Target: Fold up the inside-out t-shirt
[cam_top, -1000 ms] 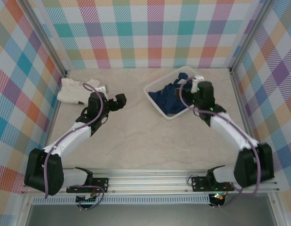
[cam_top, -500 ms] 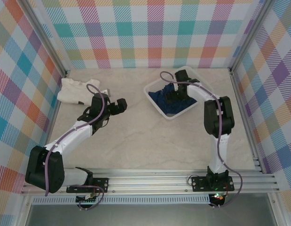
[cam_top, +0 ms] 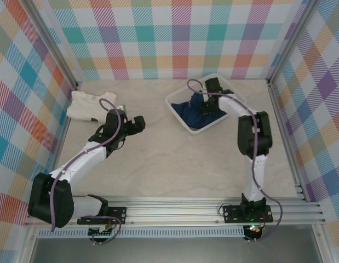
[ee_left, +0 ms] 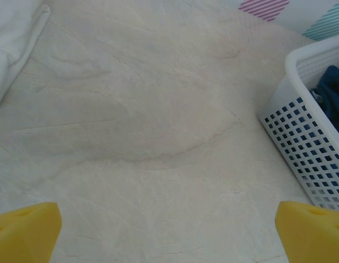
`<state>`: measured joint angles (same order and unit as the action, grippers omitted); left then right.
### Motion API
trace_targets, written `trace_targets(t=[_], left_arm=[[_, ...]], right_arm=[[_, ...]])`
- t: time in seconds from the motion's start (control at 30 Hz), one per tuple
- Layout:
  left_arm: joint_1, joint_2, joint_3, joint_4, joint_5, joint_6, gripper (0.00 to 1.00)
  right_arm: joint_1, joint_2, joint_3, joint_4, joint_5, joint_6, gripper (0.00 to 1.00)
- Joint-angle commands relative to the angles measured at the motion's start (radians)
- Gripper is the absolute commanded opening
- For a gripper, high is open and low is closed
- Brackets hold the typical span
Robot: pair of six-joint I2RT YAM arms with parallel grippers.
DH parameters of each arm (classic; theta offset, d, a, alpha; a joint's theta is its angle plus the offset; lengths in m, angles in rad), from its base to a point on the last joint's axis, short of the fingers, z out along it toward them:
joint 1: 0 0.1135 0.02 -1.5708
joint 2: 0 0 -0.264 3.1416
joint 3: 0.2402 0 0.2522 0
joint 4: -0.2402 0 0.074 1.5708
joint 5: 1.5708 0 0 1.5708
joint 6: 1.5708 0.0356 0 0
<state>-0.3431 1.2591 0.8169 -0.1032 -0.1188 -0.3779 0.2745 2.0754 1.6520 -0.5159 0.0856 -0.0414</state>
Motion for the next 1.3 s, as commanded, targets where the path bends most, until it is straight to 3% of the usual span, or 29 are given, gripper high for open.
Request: trace_targets(t=[0.0,0.1,0.3,0.43,0.6,0.63,0.67,0.73,0.83,0.9,1.03,1.27], left_arm=[[-0.011,-0.067,-0.009,-0.029,-0.078,0.021,1.00],[-0.006,-0.108,-0.030,-0.037,-0.155,0.016,1.00],[0.062,-0.169,-0.026,-0.107,-0.222,-0.026,1.00],[0.124,-0.225,-0.012,-0.183,-0.290,-0.073,1.00],[0.185,-0.343,-0.012,-0.280,-0.391,-0.131,1.00],[0.186,-0.372,-0.012,-0.293,-0.412,-0.133,1.00],[0.186,-0.395,-0.013,-0.298,-0.420,-0.132,1.00],[0.186,-0.438,-0.018,-0.299,-0.412,-0.120,1.00],[0.185,-0.459,-0.023,-0.291,-0.349,-0.112,1.00],[0.185,-0.455,-0.031,-0.270,-0.281,-0.112,1.00],[0.185,-0.420,-0.053,-0.222,-0.161,-0.131,1.00],[0.181,-0.380,-0.055,-0.209,-0.094,-0.138,1.00]], right_arm=[[-0.021,-0.343,-0.079,0.235,-0.086,0.019,0.00],[0.000,-0.514,-0.136,0.308,-0.224,0.074,0.00],[0.146,-0.664,-0.144,0.326,-0.323,0.091,0.00],[0.255,-0.655,-0.146,0.341,-0.386,0.153,0.00],[0.366,-0.526,-0.174,0.346,-0.394,0.226,0.00],[0.372,-0.490,-0.192,0.353,-0.401,0.249,0.05],[0.375,-0.460,-0.204,0.349,-0.405,0.261,0.17],[0.381,-0.402,-0.201,0.281,-0.385,0.237,0.52],[0.376,-0.415,-0.230,0.194,-0.186,0.097,0.79],[0.350,-0.429,-0.257,0.171,-0.064,0.038,0.83],[0.299,-0.407,-0.296,0.178,-0.002,-0.008,0.85],[0.299,-0.239,-0.195,0.087,-0.036,-0.004,0.77]])
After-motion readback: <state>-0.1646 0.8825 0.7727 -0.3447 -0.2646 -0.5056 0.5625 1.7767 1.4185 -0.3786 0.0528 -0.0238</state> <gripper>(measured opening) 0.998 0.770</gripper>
